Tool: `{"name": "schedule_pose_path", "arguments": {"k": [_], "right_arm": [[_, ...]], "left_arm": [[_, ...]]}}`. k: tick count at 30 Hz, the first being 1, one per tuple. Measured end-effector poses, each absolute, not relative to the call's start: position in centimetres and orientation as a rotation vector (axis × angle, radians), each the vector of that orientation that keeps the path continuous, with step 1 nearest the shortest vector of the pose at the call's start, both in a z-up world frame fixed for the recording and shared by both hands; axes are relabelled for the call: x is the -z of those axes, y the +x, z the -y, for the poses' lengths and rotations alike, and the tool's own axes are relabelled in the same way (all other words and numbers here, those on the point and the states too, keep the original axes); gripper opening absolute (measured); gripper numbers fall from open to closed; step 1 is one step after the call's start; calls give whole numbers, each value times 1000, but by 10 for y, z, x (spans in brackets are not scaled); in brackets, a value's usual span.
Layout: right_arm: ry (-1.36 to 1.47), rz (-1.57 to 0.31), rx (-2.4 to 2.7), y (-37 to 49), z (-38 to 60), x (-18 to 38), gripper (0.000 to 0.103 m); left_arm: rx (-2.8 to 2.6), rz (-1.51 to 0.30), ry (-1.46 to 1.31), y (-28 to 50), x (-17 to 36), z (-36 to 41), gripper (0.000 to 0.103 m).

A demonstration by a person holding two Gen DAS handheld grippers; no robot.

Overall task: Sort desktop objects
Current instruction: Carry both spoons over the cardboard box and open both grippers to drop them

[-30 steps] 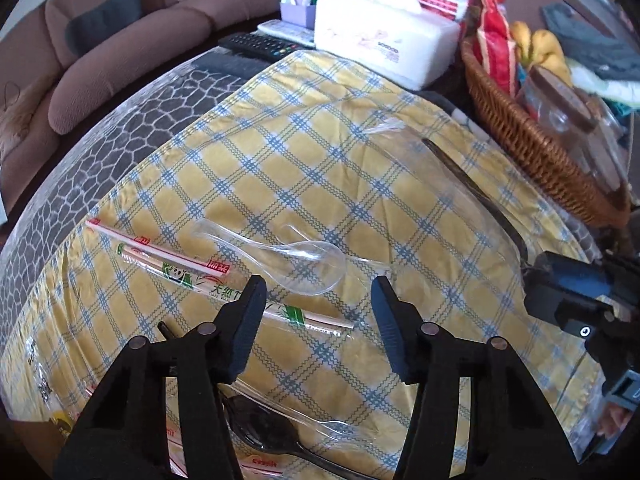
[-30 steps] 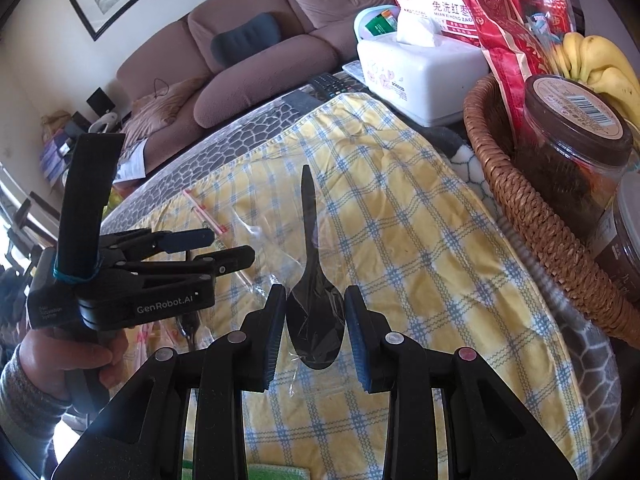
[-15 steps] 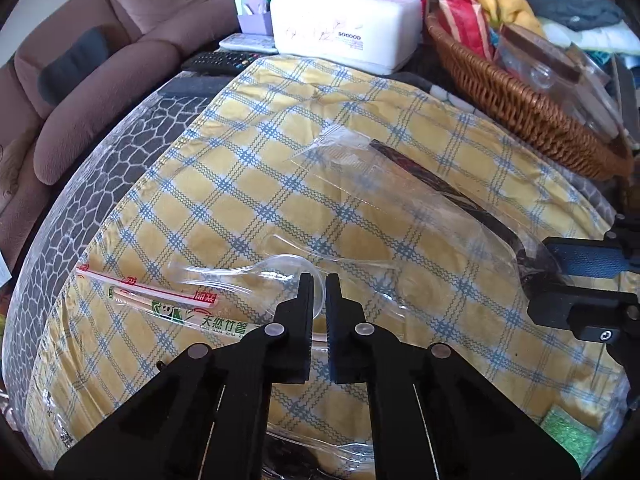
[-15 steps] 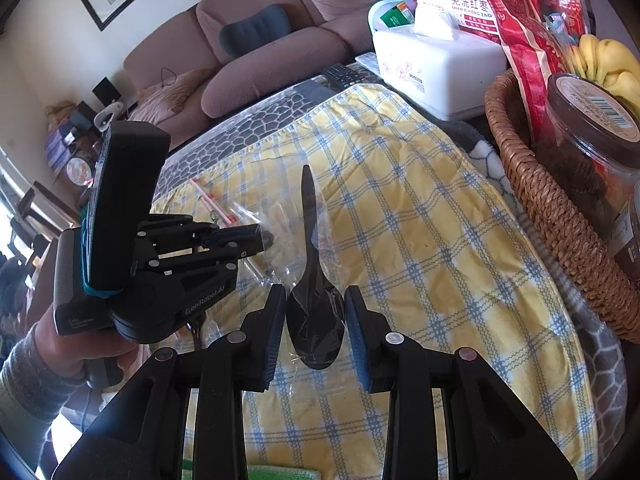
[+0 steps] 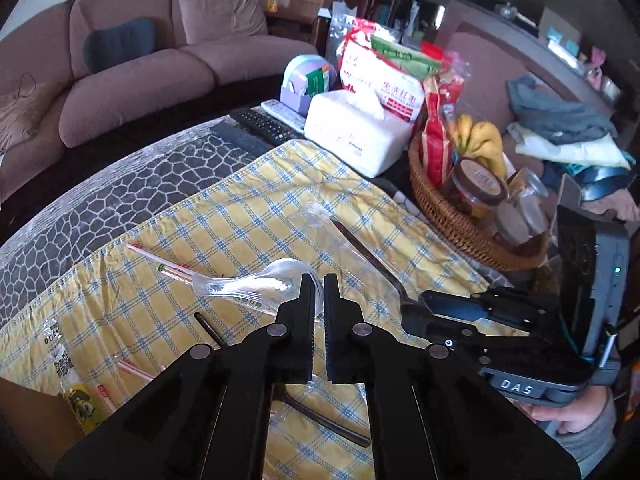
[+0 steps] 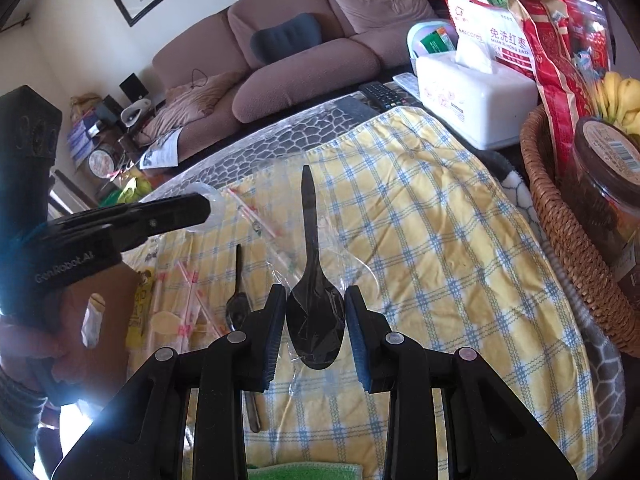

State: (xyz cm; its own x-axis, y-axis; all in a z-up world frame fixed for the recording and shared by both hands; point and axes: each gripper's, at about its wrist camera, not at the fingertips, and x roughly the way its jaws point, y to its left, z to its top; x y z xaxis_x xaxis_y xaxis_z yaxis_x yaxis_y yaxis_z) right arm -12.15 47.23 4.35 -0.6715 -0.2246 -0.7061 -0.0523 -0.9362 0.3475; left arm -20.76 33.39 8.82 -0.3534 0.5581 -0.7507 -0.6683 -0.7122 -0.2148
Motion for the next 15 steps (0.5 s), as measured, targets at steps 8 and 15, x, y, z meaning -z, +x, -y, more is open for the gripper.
{"name": "schedule_pose_path", "arguments": {"k": [8,15], "right_arm": [[1140,515,2687,-102,-425,-81,31],[1102,445,2610,-89,-363,-115,31]], "left_arm": [[-2150,-70,-1029,-163,-179,-223,4],[-2254,-65,-1037,-125,-216,-107,4]]}}
